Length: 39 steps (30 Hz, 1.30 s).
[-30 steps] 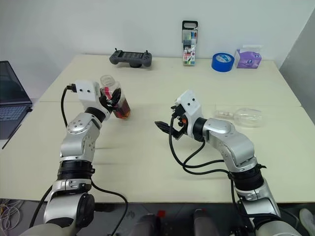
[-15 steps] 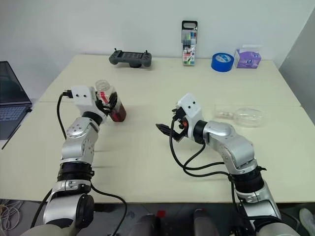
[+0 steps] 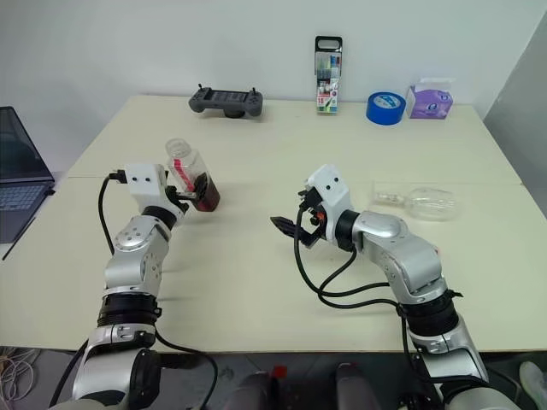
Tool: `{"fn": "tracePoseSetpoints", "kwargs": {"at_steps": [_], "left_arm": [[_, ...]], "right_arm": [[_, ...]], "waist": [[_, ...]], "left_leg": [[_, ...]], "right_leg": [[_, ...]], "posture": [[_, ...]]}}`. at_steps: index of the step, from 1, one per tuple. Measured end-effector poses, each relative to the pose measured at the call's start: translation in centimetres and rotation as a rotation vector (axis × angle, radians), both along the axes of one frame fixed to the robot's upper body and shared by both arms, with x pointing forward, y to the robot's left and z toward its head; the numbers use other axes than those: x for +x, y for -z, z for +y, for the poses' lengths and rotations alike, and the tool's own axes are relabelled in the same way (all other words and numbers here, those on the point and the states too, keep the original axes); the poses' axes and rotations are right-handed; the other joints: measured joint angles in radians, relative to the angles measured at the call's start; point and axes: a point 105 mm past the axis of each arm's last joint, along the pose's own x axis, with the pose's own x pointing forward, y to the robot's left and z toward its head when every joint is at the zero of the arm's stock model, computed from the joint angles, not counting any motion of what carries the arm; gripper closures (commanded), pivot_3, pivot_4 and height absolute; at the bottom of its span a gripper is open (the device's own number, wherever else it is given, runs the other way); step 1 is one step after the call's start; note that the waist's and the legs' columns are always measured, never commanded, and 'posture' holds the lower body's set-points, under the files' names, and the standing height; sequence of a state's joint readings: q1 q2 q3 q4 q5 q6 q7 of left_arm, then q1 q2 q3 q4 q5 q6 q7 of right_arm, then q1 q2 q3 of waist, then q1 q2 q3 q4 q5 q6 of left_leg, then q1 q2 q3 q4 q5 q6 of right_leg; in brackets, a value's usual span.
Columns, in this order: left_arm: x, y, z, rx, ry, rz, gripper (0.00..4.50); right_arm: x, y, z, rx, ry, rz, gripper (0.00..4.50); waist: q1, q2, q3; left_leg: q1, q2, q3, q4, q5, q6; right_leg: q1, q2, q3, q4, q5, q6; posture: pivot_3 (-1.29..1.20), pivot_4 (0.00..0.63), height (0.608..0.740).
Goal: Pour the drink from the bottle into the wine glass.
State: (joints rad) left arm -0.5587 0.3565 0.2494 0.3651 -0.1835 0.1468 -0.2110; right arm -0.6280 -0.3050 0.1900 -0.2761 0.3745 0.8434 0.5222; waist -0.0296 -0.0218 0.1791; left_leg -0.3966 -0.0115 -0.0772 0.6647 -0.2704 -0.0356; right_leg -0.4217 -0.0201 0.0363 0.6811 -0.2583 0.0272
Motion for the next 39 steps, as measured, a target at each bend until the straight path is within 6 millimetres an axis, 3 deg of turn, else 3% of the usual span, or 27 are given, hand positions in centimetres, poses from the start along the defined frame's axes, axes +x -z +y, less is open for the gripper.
{"fn": "tracePoseSetpoints", "kwargs": {"at_steps": [13, 17, 20, 24, 27, 29, 31, 34, 39], "left_arm": [[-3.2, 3.5, -0.5, -0.005, 0.03, 0.101, 0.02], [-5.6, 5.4, 0.1, 0.014, 0.074, 0.178, 0.02], [-8.0, 7.5, -0.2, -0.009, 0.157, 0.267, 0.02], [-9.8, 6.4, -6.0, -0.061, 0.48, 0.296, 0.02], [-9.7, 3.6, -11.2, -0.012, 0.715, 0.26, 0.02], [-9.5, 1.3, -13.4, 0.046, 0.817, 0.203, 0.02], [-9.6, -0.1, -14.9, 0.079, 0.888, 0.168, 0.02], [-10.0, -0.4, -16.5, 0.11, 0.971, 0.168, 0.02], [-9.6, 0.1, -16.6, 0.146, 0.979, 0.194, 0.02]], "right_arm": [[-0.2, 0.2, 0.2, -0.009, -0.011, 0.007, 0.0], [-0.2, 0.3, -0.2, 0.006, 0.011, 0.02, 0.0], [0.3, 0.1, -2.0, 0.104, 0.116, 0.061, 0.0], [0.1, -0.9, -5.4, 0.417, 0.293, 0.175, 0.0], [-0.5, -0.2, -7.8, 0.594, 0.432, 0.277, 0.0], [-0.6, 1.0, -9.5, 0.696, 0.554, 0.351, 0.0], [-0.4, 2.1, -11.2, 0.792, 0.689, 0.416, 0.0], [0.2, 3.0, -13.1, 0.873, 0.823, 0.484, 0.0], [1.4, 2.8, -14.5, 1.062, 0.904, 0.56, 0.0]], "waist": [[0.0, 0.0, 0.0], [-0.003, 0.0, 0.0], [-0.002, 0.0, 0.0], [0.017, -0.001, -0.001], [0.022, -0.001, -0.001], [0.019, 0.0, -0.002], [0.009, 0.002, -0.003], [-0.01, 0.003, -0.003], [-0.021, 0.003, -0.003]], "left_leg": [[0.0, 0.001, 0.0, -0.001, 0.0, 0.0], [0.001, 0.002, 0.0, -0.001, 0.0, 0.0], [0.001, 0.002, 0.0, -0.002, 0.0, 0.0], [0.0, 0.001, -0.003, -0.001, 0.0, 0.0], [0.001, 0.0, -0.003, 0.0, 0.0, 0.0], [0.003, 0.001, 0.0, -0.001, 0.0, 0.0], [0.004, 0.001, 0.002, -0.002, 0.0, 0.0], [0.004, 0.003, 0.004, -0.003, 0.0, 0.0], [0.004, 0.005, 0.004, -0.004, 0.0, 0.0]], "right_leg": [[0.0, 0.0, 0.001, 0.0, 0.0, 0.0], [0.0, 0.0, 0.002, 0.0, 0.0, 0.0], [0.0, 0.0, 0.003, -0.001, 0.0, 0.0], [0.002, 0.0, 0.0, 0.0, 0.0, 0.0], [0.003, 0.001, 0.0, 0.0, 0.0, -0.001], [0.003, 0.002, 0.001, 0.0, 0.0, -0.001], [0.003, 0.002, 0.002, 0.0, 0.0, -0.001], [0.002, 0.003, 0.003, 0.0, 0.0, -0.001], [0.002, 0.01, 0.004, 0.0, 0.0, -0.001]], "posture": [[0.0, 0.15, 0.74], [0.0, 0.15, 0.74], [0.0, 0.15, 0.74], [0.0, 0.15, 0.74], [0.0, 0.15, 0.74], [0.0, 0.15, 0.74], [0.0, 0.15, 0.74], [0.0, 0.15, 0.74], [0.0, 0.15, 0.74]]}}
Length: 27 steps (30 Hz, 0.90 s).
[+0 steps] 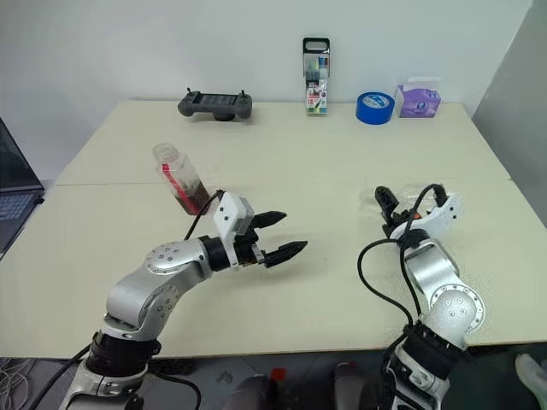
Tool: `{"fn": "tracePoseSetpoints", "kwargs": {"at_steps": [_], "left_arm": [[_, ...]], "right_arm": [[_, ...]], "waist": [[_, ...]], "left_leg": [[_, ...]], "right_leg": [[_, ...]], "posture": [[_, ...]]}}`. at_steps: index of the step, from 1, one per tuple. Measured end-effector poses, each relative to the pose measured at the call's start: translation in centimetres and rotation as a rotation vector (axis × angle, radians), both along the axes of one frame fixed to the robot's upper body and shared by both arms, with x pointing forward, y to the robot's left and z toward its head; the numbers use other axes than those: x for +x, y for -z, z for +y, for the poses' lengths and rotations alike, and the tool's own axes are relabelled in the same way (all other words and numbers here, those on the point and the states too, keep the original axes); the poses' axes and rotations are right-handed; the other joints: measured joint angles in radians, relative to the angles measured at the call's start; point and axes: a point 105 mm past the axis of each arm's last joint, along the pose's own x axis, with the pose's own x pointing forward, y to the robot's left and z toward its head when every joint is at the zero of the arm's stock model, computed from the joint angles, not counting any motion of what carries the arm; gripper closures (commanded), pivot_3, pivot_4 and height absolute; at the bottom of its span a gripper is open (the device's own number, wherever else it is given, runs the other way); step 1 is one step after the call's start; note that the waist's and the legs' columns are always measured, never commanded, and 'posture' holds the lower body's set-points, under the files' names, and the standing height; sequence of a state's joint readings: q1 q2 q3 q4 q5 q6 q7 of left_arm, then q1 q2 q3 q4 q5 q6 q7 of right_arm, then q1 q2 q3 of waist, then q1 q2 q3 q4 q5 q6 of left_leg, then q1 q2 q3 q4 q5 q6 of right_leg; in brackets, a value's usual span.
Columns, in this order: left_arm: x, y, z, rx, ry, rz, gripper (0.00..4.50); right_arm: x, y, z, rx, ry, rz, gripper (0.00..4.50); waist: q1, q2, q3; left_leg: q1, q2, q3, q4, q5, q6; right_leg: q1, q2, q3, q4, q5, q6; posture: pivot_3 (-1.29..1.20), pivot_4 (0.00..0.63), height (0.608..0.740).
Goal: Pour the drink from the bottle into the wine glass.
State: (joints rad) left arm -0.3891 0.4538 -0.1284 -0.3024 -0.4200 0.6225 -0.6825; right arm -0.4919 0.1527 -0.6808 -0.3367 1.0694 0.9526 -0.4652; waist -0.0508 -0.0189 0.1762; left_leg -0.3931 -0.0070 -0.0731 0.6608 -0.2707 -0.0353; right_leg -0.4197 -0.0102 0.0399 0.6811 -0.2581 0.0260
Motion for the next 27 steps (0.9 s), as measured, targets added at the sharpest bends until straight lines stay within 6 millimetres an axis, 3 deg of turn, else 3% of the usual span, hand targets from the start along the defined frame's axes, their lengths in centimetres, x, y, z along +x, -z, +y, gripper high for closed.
{"fn": "tracePoseSetpoints", "kwargs": {"at_steps": [6, 13, 21, 27], "left_arm": [[0.0, -0.1, 0.2, 0.003, 0.004, 0.0, 0.02], [-0.5, -0.3, -0.2, -0.009, 0.037, -0.014, 0.02], [-0.6, 0.1, 0.0, -0.002, 0.024, -0.011, 0.02], [-0.4, 0.1, 0.1, 0.003, 0.008, -0.016, 0.02]], "right_arm": [[1.2, 2.0, -0.8, 0.234, 0.077, 0.101, 0.0], [3.7, 1.2, 0.7, 0.347, 0.054, 0.078, 0.0], [6.1, 2.9, 1.4, 0.402, 0.068, 0.093, 0.0], [7.2, 3.1, -0.1, 0.358, 0.14, 0.081, 0.0]], "waist": [[-0.003, 0.0, 0.0], [-0.004, 0.001, 0.0], [-0.004, 0.001, 0.001], [-0.003, 0.001, 0.001]], "left_leg": [[-0.001, 0.0, 0.001, 0.0, 0.0, 0.0], [0.0, 0.0, 0.002, 0.0, 0.0, 0.0], [-0.001, 0.0, 0.002, 0.0, 0.0, 0.0], [-0.001, 0.0, 0.002, 0.0, 0.0, 0.0]], "right_leg": [[0.0, 0.0, 0.001, 0.0, 0.0, 0.0], [0.0, 0.001, 0.001, 0.0, 0.0, 0.0], [0.0, 0.001, 0.001, 0.0, 0.0, 0.0], [0.0, 0.001, 0.001, 0.0, 0.0, 0.0]], "posture": [[0.0, 0.15, 0.74], [0.0, 0.15, 0.74], [0.0, 0.15, 0.74], [0.0, 0.15, 0.74]]}}
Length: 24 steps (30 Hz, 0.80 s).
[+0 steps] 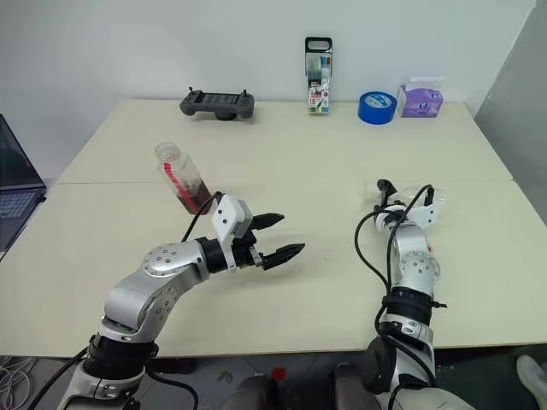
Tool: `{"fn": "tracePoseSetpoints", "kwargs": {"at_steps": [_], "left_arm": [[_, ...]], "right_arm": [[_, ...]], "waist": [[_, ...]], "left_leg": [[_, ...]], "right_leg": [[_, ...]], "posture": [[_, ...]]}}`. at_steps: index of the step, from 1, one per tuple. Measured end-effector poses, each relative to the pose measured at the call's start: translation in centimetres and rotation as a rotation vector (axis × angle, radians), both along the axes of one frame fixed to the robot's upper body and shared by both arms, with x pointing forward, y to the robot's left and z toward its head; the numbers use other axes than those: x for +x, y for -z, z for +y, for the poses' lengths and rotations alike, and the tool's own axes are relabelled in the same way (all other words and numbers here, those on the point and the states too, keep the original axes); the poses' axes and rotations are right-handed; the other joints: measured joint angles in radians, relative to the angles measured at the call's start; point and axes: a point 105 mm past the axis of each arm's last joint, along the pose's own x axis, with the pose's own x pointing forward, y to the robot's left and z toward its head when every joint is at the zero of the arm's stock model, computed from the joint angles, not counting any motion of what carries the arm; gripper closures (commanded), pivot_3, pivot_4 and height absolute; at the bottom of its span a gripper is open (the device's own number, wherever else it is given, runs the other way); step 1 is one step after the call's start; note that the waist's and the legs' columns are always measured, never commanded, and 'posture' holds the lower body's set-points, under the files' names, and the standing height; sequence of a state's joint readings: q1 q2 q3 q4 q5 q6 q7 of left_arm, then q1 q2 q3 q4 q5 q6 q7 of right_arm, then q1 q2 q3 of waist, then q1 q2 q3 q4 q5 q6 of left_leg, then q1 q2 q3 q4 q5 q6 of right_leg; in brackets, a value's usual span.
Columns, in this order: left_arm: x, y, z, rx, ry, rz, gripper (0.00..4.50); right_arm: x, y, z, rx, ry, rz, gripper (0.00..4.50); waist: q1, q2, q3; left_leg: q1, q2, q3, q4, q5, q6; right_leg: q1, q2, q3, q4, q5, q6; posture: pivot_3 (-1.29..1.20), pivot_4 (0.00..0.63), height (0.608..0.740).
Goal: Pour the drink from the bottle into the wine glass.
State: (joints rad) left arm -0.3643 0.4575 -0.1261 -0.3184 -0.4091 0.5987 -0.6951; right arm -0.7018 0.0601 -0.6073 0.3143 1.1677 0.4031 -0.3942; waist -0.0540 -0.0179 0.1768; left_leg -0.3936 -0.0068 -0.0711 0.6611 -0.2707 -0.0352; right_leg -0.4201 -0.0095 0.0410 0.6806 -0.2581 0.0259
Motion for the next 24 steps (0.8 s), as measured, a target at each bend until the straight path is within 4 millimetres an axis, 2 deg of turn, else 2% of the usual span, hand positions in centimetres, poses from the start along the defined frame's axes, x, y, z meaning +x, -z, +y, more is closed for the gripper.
{"fn": "tracePoseSetpoints", "kwargs": {"at_steps": [6, 8, 10, 14, 17, 20, 24], "left_arm": [[0.1, 0.0, 0.1, 0.001, -0.01, -0.002, 0.02], [0.1, 0.0, 0.2, 0.003, -0.012, -0.003, 0.0], [0.1, 0.0, 0.3, 0.008, -0.014, -0.004, 0.0], [0.3, 0.0, 0.5, 0.019, -0.026, -0.004, 0.0], [0.4, 0.0, 0.8, 0.025, -0.038, -0.007, 0.0], [0.5, 0.0, 1.3, 0.028, -0.065, -0.008, 0.0], [0.6, 0.6, 2.8, 0.029, -0.123, 0.011, 0.0]], "right_arm": [[1.3, 0.1, -0.2, -0.013, 0.028, -0.001, 0.0], [1.6, 0.1, -0.2, -0.014, 0.026, -0.006, 0.35], [2.0, 0.4, -0.4, -0.022, 0.035, 0.0, 0.8], [2.1, 1.1, -0.8, -0.043, 0.067, 0.029, 2.21], [2.1, 0.8, -1.0, -0.089, 0.078, 0.032, 3.22], [2.1, -0.9, 0.3, -0.265, 0.031, -0.027, 4.21], [1.7, -5.6, 4.5, -0.608, -0.11, -0.246, 4.28]], "waist": [[0.0, 0.0, 0.0], [0.0, 0.0, 0.0], [0.0, 0.0, 0.0], [0.0, 0.0, 0.0], [0.0, 0.0, 0.0], [-0.001, 0.002, 0.001], [-0.006, 0.003, 0.002]], "left_leg": [[0.0, 0.0, 0.001, 0.0, 0.0, 0.0], [0.0, 0.0, 0.001, 0.0, 0.0, 0.0], [0.0, 0.0, 0.001, 0.0, 0.0, 0.0], [0.0, 0.0, 0.001, 0.0, 0.0, 0.0], [0.0, 0.0, 0.001, 0.0, 0.0, 0.0], [0.0, 0.0, 0.0, 0.0, 0.0, 0.0], [0.0, 0.002, -0.001, -0.001, 0.0, 0.0]], "right_leg": [[0.0, 0.0, 0.0, 0.0, 0.0, 0.0], [0.0, 0.0, 0.0, 0.0, 0.0, 0.0], [0.0, 0.0, 0.0, 0.0, 0.0, 0.0], [0.0, 0.0, 0.001, 0.0, 0.0, 0.0], [0.0, 0.0, 0.001, 0.0, 0.0, 0.0], [-0.001, 0.0, 0.001, 0.0, 0.0, 0.0], [-0.002, 0.0, 0.001, 0.0, 0.0, 0.0]], "posture": [[0.0, 0.15, 0.74], [0.0, 0.15, 0.74], [0.0, 0.15, 0.74], [0.0, 0.15, 0.74], [0.0, 0.15, 0.74], [0.0, 0.15, 0.74], [0.0, 0.15, 0.74]]}}
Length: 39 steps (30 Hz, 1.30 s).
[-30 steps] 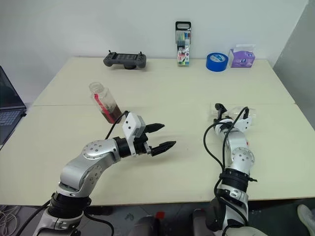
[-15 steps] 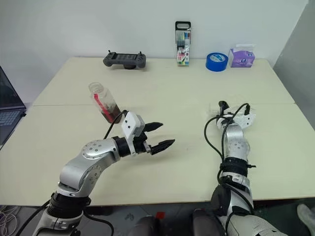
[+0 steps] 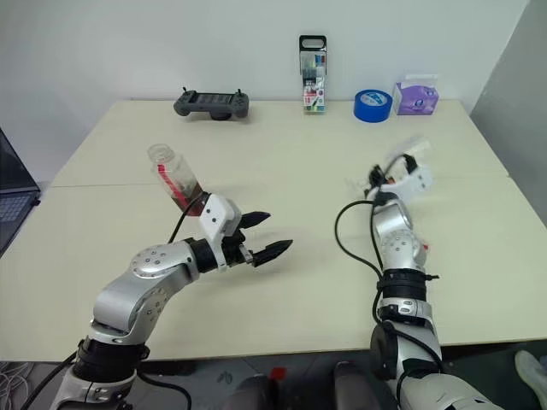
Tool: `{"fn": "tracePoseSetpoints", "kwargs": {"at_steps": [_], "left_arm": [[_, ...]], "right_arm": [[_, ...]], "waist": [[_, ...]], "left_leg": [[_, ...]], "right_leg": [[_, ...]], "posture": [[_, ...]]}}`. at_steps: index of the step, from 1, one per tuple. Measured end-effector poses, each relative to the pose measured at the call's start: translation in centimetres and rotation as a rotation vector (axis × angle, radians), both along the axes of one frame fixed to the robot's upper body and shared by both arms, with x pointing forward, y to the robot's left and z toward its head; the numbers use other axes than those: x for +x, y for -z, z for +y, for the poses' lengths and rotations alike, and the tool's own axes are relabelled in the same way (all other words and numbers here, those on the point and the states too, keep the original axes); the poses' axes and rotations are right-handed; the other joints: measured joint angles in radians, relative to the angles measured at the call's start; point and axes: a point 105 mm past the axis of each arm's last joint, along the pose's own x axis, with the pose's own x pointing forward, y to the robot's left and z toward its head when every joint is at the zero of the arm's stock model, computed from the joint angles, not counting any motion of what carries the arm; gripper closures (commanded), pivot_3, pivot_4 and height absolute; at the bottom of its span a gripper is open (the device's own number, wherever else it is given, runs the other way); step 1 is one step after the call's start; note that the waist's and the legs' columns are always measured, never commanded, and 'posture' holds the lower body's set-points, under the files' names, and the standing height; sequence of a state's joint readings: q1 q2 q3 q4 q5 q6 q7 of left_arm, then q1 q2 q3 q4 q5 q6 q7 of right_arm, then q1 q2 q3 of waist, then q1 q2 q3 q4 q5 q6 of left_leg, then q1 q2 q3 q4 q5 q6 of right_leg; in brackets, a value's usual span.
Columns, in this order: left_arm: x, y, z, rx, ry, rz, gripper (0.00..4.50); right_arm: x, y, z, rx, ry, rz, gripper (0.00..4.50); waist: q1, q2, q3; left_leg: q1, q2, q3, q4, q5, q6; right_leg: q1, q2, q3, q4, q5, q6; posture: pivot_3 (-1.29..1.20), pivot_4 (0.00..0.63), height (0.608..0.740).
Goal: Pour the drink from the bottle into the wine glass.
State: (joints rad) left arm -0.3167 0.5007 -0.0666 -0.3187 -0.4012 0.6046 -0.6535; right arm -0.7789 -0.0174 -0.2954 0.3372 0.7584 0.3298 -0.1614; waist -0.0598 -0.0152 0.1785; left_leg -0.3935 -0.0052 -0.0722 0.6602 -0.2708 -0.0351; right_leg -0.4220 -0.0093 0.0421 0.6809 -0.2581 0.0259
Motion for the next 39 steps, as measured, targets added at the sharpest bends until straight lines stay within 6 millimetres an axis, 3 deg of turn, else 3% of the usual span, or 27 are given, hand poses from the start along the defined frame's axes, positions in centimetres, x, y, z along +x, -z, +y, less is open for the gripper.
{"fn": "tracePoseSetpoints", "kwargs": {"at_steps": [2, 6, 9, 11, 18, 23, 39], "left_arm": [[-0.2, 0.6, 1.4, 0.027, -0.033, 0.019, 0.0], [-0.8, 1.6, 4.7, 0.076, -0.098, 0.055, 0.0], [-1.4, 1.1, 6.3, 0.083, -0.122, 0.056, 0.0], [-2.2, 0.7, 7.0, 0.076, -0.125, 0.062, 0.0], [-4.0, -2.8, 8.7, -0.065, -0.178, 0.048, 0.0], [-5.2, -2.9, 9.9, -0.036, -0.204, 0.072, 0.0], [-5.1, -2.5, 9.5, -0.017, -0.192, 0.081, 0.0]], "right_arm": [[-0.5, -1.8, 2.7, -0.18, -0.091, -0.106, 4.28], [-1.8, -3.2, 8.8, -0.608, -0.249, -0.343, 4.28], [-2.5, -2.8, 12.3, -0.794, -0.33, -0.476, 4.28], [-2.6, -1.7, 13.6, -0.887, -0.356, -0.524, 4.28], [-2.9, 3.0, 13.4, -1.006, -0.386, -0.563, 4.28], [-3.4, 6.4, 12.1, -0.979, -0.388, -0.481, 4.28], [-3.0, 6.8, 11.4, -0.799, -0.356, -0.393, 4.28]], "waist": [[0.0, 0.0, 0.0], [0.0, 0.0, 0.0], [0.003, 0.0, 0.0], [0.009, -0.001, 0.0], [0.018, -0.003, 0.002], [0.012, -0.003, 0.002], [0.011, -0.003, 0.001]], "left_leg": [[0.0, 0.0, -0.001, 0.0, 0.0, 0.0], [0.0, 0.0, -0.002, 0.0, 0.0, 0.0], [0.0, 0.0, -0.002, 0.0, 0.0, 0.0], [0.0, -0.001, -0.002, 0.001, 0.0, 0.0], [0.0, -0.002, -0.002, 0.001, 0.0, -0.001], [0.0, -0.002, -0.003, 0.001, 0.0, -0.001], [0.002, -0.002, -0.003, 0.001, 0.0, -0.001]], "right_leg": [[0.0, 0.001, 0.0, 0.0, 0.0, 0.0], [0.0, 0.001, -0.001, 0.0, 0.0, 0.0], [0.0, 0.001, -0.001, -0.001, 0.0, 0.0], [0.001, -0.001, -0.001, -0.001, 0.0, 0.0], [0.001, -0.007, -0.001, -0.001, 0.0, 0.0], [0.001, -0.007, -0.001, -0.001, 0.0, 0.0], [0.003, -0.006, -0.001, 0.0, 0.0, 0.0]], "posture": [[0.0, 0.15, 0.74], [0.0, 0.15, 0.74], [0.0, 0.15, 0.74], [0.0, 0.15, 0.74], [0.0, 0.15, 0.74], [0.0, 0.15, 0.74], [0.0, 0.15, 0.74]]}}
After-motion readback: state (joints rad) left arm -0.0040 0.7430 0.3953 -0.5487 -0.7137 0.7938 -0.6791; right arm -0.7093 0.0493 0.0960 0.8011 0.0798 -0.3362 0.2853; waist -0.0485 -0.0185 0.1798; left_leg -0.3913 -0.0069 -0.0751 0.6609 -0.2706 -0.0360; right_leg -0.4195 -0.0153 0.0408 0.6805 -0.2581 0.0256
